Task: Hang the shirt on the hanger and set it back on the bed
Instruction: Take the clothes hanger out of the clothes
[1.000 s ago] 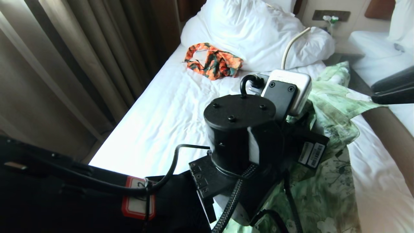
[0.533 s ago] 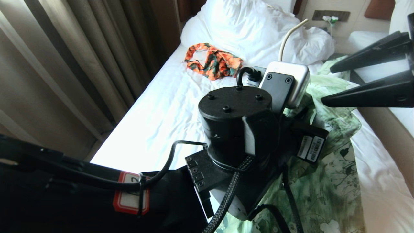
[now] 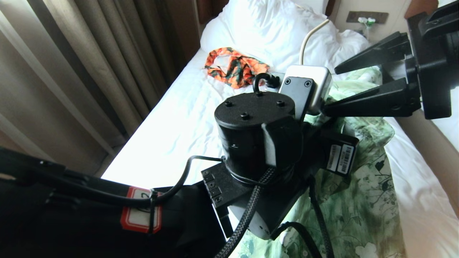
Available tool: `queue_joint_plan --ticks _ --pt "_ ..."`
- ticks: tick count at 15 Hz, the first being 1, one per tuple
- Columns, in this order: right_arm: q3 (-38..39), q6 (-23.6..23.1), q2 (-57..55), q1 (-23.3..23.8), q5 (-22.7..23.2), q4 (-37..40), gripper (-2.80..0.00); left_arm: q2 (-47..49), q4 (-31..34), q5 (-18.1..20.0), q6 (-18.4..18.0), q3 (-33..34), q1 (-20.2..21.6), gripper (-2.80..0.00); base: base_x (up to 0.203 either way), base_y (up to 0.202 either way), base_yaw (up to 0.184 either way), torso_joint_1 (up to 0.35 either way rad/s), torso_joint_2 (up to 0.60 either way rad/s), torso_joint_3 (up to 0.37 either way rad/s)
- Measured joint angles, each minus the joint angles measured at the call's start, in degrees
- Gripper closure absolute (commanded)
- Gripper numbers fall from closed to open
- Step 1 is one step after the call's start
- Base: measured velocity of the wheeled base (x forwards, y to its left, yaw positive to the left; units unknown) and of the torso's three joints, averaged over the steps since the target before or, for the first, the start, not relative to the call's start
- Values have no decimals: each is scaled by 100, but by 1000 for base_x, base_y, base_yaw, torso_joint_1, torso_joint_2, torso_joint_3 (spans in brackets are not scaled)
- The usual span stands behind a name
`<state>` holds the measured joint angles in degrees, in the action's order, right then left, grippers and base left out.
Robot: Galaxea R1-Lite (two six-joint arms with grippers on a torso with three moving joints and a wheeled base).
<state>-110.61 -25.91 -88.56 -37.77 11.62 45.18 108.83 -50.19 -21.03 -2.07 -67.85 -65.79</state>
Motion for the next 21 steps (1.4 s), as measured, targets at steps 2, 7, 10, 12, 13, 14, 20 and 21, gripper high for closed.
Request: queue_joint_plan --ticks 2,7,10,12,13,14,20,21 --pt "-9 2 -87 176 403 -140 -280 -75 3 0 116 7 -50 0 0 0 0 0 0 0" --pt "-15 -55 -265 467 1180 -492 -280 -242 0 0 163 46 -241 0 0 0 0 0 0 0" --pt "-47 -63 -387 476 1236 -613 -280 -262 3 0 165 46 -295 0 0 0 0 0 0 0" --pt "-103 -69 -448 452 1270 -625 -280 -273 3 0 165 49 -300 0 0 0 0 0 0 0" --pt "-116 -100 -474 448 1292 -683 0 -279 0 2 171 57 -300 0 0 0 0 0 0 0" --pt "-117 -121 -496 443 1341 -748 0 -286 -5 0 174 62 -300 0 0 0 0 0 0 0" --pt "-122 -121 -565 387 1431 -843 0 -288 -25 -4 173 66 -302 0 0 0 0 0 0 0" --pt "-122 -111 -570 387 1429 -852 0 -293 -24 -2 171 60 -304 0 0 0 0 0 0 0"
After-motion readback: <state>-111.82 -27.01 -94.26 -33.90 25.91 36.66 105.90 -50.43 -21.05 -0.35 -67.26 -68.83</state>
